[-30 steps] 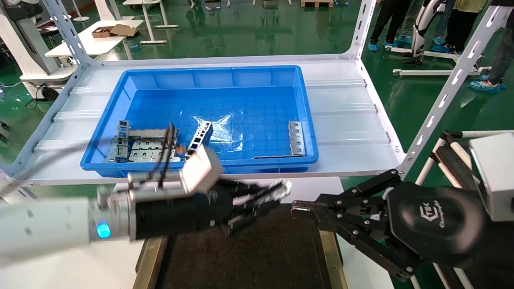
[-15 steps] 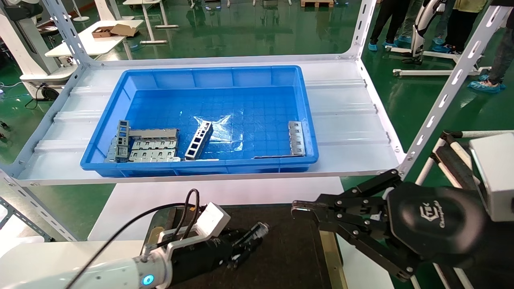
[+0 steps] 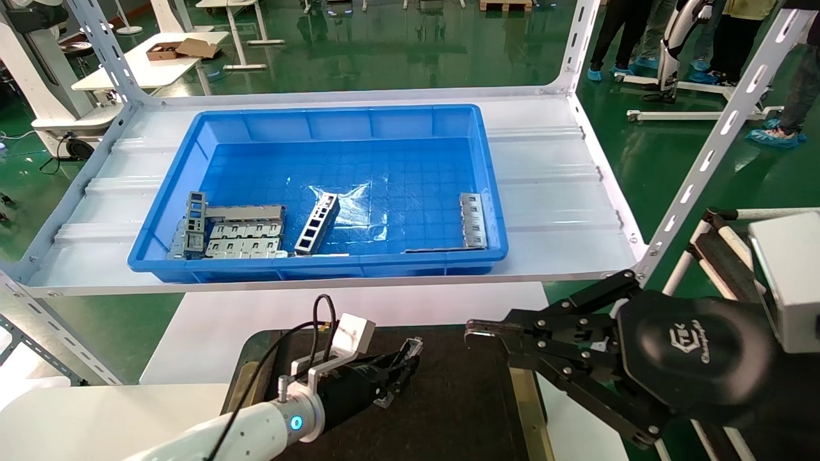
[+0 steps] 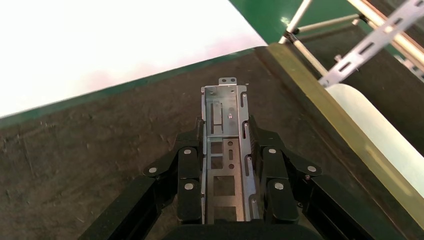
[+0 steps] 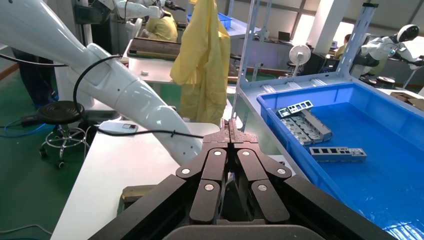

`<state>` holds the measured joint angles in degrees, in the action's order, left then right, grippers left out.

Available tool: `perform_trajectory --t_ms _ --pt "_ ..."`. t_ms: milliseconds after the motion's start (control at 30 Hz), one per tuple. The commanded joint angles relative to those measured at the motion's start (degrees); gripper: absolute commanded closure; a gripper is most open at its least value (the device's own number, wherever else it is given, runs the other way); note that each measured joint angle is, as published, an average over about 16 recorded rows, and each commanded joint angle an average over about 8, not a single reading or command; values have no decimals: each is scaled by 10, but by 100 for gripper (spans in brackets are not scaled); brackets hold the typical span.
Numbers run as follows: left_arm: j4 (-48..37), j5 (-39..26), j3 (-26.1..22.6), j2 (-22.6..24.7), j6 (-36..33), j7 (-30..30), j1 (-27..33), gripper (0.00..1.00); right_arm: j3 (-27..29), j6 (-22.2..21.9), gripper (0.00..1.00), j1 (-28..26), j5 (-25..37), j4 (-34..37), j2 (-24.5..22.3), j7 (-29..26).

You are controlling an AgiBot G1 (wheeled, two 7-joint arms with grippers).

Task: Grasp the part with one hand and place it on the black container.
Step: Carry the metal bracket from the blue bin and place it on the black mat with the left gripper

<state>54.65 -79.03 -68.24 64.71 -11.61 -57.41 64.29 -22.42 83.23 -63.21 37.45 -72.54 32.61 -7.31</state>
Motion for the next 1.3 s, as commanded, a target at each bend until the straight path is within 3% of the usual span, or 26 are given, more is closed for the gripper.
perform_trajectory --t_ms 33,767,1300 --pt "-16 -4 -6 11 14 -17 -1 100 0 0 100 0 0 0 0 0" --pt "-211 -20 -62 117 43 -144 24 100 0 0 100 0 0 0 0 0" --pt "-213 -20 -92 119 51 -226 33 100 0 0 100 0 0 0 0 0"
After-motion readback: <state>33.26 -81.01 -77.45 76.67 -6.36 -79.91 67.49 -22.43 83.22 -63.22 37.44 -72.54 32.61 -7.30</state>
